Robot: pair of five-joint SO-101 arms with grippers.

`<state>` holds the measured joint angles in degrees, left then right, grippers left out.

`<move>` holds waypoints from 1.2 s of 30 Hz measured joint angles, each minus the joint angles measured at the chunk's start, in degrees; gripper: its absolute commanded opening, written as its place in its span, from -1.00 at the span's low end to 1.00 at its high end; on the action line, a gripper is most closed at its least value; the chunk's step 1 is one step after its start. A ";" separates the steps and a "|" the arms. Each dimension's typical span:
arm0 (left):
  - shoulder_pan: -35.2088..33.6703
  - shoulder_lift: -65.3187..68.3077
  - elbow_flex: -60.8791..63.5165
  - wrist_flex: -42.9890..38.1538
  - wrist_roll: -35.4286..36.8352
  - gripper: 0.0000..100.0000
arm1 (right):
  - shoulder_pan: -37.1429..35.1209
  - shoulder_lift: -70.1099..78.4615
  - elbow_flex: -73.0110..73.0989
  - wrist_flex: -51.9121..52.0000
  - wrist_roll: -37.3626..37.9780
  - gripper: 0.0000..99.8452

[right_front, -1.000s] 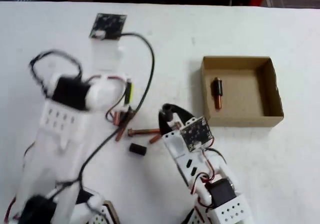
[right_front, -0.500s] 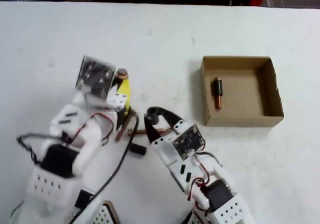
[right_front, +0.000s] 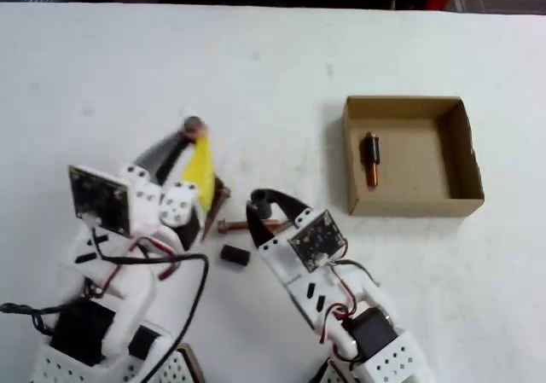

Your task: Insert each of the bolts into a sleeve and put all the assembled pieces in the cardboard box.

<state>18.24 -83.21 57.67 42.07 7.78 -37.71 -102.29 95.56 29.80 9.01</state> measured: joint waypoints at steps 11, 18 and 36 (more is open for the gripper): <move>9.32 -0.35 7.74 -6.68 0.35 -0.95 | 0.00 0.00 0.00 1.85 0.00 -0.96; 11.69 -0.35 7.74 -7.74 0.53 -0.95 | 0.00 0.00 0.00 0.09 0.00 -0.96; 8.18 -0.35 17.58 -21.98 0.62 -0.95 | 0.00 0.00 0.00 -0.26 0.00 -0.96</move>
<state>26.42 -83.56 75.25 20.09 8.40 -37.71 -102.29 95.56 29.54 9.01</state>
